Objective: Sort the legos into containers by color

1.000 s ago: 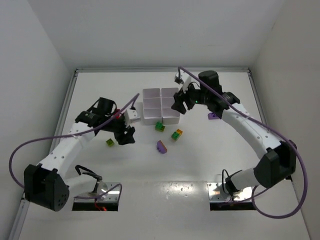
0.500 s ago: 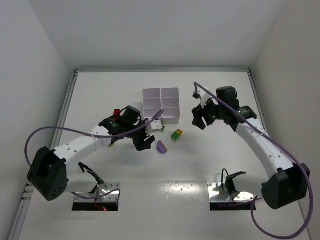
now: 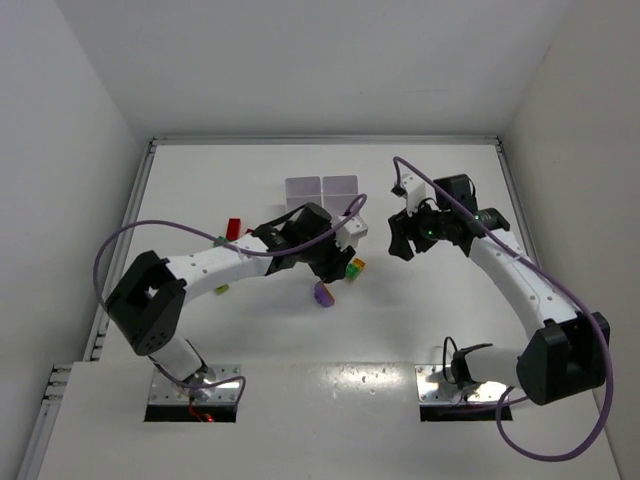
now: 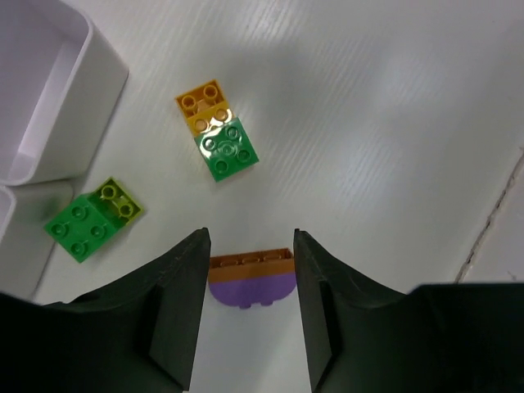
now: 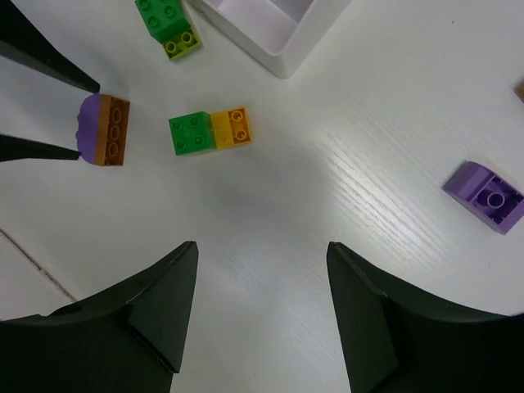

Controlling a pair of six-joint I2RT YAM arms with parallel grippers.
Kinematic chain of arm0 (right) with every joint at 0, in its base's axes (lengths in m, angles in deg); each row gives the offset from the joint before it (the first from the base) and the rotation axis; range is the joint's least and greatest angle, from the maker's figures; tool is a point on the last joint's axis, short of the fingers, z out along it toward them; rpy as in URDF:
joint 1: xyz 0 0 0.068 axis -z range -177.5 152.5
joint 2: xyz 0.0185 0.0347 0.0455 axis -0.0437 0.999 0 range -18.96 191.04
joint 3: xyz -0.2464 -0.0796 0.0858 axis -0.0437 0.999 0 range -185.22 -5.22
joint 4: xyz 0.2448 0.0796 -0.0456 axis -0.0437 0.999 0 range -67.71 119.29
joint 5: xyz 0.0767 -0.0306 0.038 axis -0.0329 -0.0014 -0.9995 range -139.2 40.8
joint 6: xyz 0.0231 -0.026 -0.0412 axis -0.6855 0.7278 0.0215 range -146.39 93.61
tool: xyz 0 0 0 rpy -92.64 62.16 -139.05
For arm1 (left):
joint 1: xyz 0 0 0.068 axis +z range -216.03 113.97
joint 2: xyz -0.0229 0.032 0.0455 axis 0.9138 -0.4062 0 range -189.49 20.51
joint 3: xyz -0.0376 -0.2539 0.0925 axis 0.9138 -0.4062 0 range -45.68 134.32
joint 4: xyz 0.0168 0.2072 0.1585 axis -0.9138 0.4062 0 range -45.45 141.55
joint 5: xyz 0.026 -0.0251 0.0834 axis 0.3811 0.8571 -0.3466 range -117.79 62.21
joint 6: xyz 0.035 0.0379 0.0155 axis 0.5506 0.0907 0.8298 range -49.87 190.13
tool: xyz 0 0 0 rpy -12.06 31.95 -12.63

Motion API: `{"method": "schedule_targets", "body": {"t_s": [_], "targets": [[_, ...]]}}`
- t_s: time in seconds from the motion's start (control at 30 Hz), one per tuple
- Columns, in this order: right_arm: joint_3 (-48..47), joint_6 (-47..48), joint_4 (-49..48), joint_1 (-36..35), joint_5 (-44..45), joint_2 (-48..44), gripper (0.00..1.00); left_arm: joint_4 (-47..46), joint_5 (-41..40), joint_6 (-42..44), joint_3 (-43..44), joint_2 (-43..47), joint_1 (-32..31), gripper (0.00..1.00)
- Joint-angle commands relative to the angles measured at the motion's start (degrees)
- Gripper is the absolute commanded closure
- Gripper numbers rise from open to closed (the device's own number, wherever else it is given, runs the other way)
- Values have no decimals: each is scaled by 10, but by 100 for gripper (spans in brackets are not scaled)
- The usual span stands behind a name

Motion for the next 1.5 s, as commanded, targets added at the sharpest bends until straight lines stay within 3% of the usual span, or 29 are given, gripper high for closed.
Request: {"method": "schedule_targets", "body": {"t_s": [0.0,0.27,0.83,0.93,1.13,1.23,1.27,1.33,1.47], "targets": [[-32,-28,5,17,-2,-1,35,-18,-83,-85,41,-31,-27,50],[-37,-46,22,53,4,-1,35,-6,-117,-139,99,-121,-47,50],[-26,-52,22,86,-12,-1,35,-6,-112,-139,153,-218,-47,47],[-26,-52,22,86,-12,-1,35,-1,-112,-133,153,-224,-47,53],[-26,-52,17,98,-46,10,35,-3,-91,-123,145,-209,-39,83],[-16,-38,23,111,-164,17,35,-56,54,-130,108,-150,-7,89],[-11,-32,29,119,-196,17,35,-75,55,-136,96,-131,2,92],[-5,-19,29,127,-262,23,35,-110,175,-148,77,-98,22,99],[0,33,41,152,-466,37,36,-158,364,-199,64,-52,77,100]]}}
